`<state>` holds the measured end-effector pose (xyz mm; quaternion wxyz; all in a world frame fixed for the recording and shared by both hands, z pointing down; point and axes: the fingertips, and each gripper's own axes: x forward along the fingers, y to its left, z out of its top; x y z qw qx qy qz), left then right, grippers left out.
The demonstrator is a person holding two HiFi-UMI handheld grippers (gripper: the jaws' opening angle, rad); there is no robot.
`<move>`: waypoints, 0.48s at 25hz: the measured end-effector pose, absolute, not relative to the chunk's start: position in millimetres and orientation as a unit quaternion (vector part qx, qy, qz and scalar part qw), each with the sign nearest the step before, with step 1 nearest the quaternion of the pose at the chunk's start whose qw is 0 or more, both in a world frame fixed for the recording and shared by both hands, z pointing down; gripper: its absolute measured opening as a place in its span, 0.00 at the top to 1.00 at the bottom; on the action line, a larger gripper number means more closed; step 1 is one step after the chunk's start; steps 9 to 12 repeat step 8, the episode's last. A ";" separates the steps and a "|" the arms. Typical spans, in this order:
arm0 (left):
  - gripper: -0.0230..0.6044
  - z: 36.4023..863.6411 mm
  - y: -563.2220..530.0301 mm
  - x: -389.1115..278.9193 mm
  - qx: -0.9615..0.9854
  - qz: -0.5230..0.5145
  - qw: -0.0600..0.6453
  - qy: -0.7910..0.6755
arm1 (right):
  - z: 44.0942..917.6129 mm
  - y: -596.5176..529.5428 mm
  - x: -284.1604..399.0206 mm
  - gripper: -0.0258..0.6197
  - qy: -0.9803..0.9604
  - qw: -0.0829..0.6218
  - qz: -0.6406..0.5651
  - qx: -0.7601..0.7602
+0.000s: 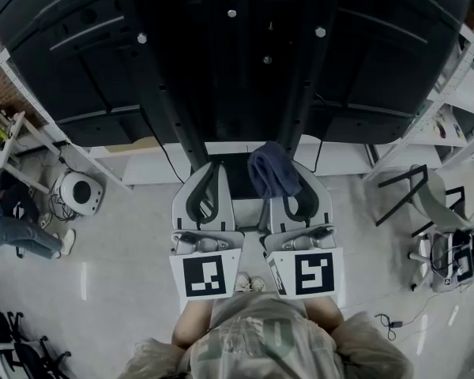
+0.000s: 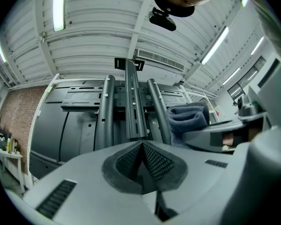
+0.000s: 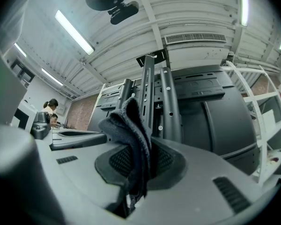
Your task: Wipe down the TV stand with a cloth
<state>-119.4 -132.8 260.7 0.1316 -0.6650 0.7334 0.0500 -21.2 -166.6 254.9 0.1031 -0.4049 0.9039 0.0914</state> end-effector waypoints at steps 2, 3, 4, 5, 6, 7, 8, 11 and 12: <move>0.94 260.7 -132.2 -120.9 -0.665 0.050 0.132 0.733 | 255.1 -166.0 -22.0 0.87 0.903 0.101 0.094 -0.406; 0.94 261.0 -132.0 -121.5 -0.665 0.050 0.132 0.733 | 255.4 -165.7 -22.4 0.87 0.903 0.100 0.095 -0.407; 0.94 261.5 -131.7 -121.6 -0.665 0.050 0.131 0.733 | 256.0 -165.3 -22.7 0.87 0.903 0.100 0.095 -0.407; 0.94 262.2 -131.3 -121.3 -0.666 0.050 0.131 0.733 | 256.9 -164.6 -22.8 0.87 0.903 0.099 0.095 -0.407; 0.94 263.0 -130.7 -120.6 -0.666 0.050 0.130 0.733 | 258.1 -163.8 -22.8 0.87 0.904 0.097 0.095 -0.406; 0.94 263.9 -130.1 -119.7 -0.667 0.051 0.129 0.733 | 259.5 -163.0 -22.6 0.87 0.904 0.096 0.095 -0.405; 0.94 264.9 -129.5 -118.8 -0.667 0.051 0.128 0.732 | 260.9 -162.1 -22.4 0.87 0.904 0.095 0.096 -0.405; 0.94 264.9 -129.5 -118.8 -0.667 0.051 0.128 0.732 | 260.9 -162.1 -22.4 0.87 0.904 0.095 0.096 -0.405; 0.94 264.9 -129.5 -118.8 -0.667 0.051 0.128 0.732 | 260.9 -162.1 -22.4 0.87 0.904 0.095 0.096 -0.405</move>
